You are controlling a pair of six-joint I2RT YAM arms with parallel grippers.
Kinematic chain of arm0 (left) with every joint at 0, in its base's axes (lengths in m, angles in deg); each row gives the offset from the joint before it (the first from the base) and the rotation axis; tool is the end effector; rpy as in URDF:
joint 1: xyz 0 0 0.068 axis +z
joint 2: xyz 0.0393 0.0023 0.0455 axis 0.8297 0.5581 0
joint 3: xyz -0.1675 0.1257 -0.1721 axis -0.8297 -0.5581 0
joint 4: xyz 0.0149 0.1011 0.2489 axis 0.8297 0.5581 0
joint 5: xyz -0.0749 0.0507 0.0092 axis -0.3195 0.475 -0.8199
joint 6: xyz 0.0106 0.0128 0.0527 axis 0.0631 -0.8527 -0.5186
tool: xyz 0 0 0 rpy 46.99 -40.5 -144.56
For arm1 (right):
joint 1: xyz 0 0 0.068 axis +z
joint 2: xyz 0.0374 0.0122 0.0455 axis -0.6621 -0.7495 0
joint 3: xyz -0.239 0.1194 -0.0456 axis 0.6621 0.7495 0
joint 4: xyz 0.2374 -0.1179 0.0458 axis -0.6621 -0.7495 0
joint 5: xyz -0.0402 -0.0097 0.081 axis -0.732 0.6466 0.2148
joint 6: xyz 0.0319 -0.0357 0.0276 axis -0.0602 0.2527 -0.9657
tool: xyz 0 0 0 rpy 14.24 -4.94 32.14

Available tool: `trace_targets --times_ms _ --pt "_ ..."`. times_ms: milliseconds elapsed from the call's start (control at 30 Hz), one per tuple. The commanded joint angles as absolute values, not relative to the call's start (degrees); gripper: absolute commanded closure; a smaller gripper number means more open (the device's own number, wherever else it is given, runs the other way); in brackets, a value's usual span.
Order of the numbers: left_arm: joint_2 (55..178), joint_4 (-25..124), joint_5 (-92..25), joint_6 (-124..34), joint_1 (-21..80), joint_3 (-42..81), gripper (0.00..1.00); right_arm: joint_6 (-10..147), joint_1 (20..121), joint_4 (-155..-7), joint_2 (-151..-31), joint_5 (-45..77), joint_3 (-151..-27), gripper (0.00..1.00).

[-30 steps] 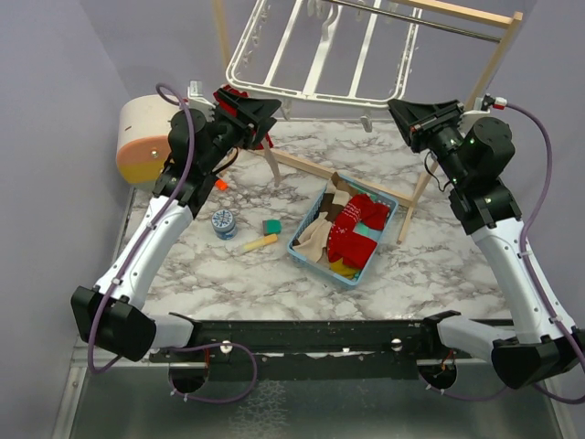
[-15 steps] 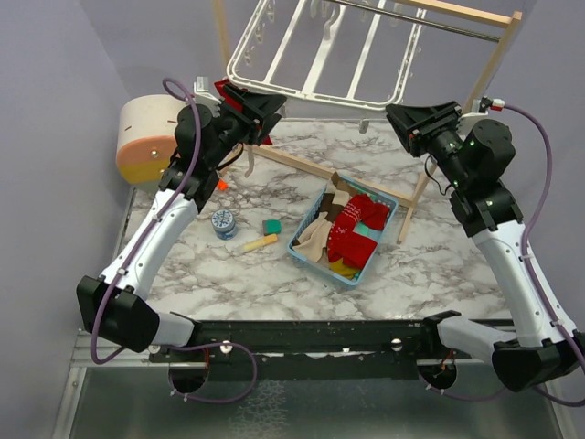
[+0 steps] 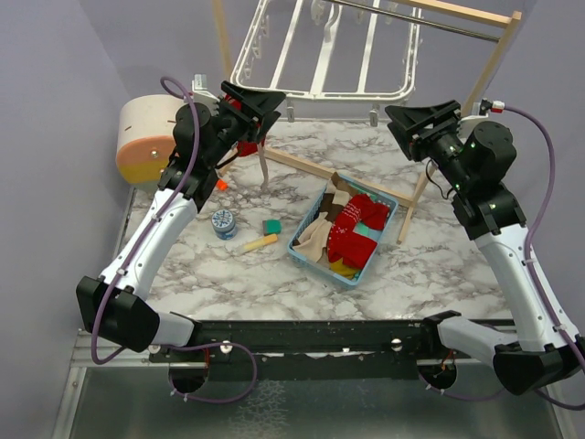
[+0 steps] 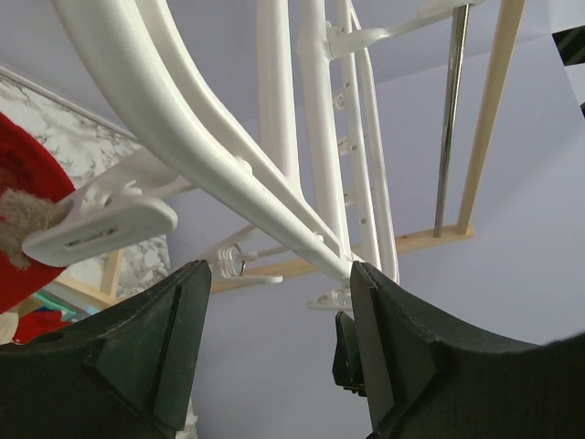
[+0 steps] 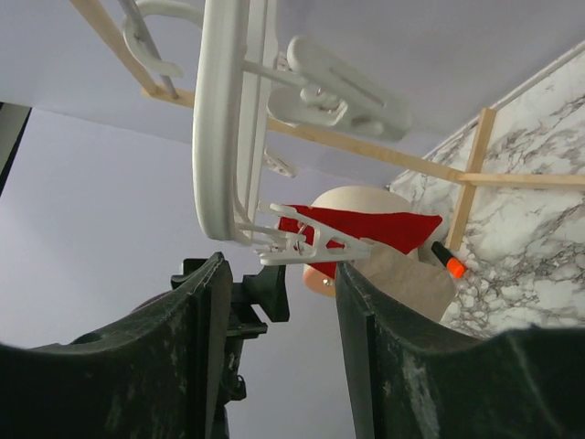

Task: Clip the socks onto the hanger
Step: Rotate the hanger at the clothesline.

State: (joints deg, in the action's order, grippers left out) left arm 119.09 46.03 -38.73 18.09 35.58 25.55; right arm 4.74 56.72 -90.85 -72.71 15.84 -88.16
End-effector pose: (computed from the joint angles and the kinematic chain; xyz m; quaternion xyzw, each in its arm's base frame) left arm 0.3050 -0.1234 0.4406 -0.2281 0.6336 -0.5983 0.4343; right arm 0.2355 0.0692 0.4631 0.2800 0.6345 0.5210 0.4975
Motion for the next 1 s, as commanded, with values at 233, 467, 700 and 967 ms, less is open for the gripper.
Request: trace_targets --times_ms 233,467,700,967 --pt "117.51 45.80 -38.28 16.44 35.42 26.95 0.30 10.03 56.75 -96.21 -70.23 14.69 -91.66 0.40" --pt "115.85 47.81 -37.37 13.96 35.42 26.63 0.29 23.76 56.79 -103.31 -66.83 9.40 -94.55 0.36" --pt "117.45 46.08 -37.86 16.23 35.46 26.50 0.28 24.70 56.75 -101.64 -66.79 8.09 -93.62 0.33" --pt "121.89 44.58 -35.20 16.43 35.51 29.78 0.35 22.92 56.76 -98.81 -67.06 10.58 -94.18 0.33"
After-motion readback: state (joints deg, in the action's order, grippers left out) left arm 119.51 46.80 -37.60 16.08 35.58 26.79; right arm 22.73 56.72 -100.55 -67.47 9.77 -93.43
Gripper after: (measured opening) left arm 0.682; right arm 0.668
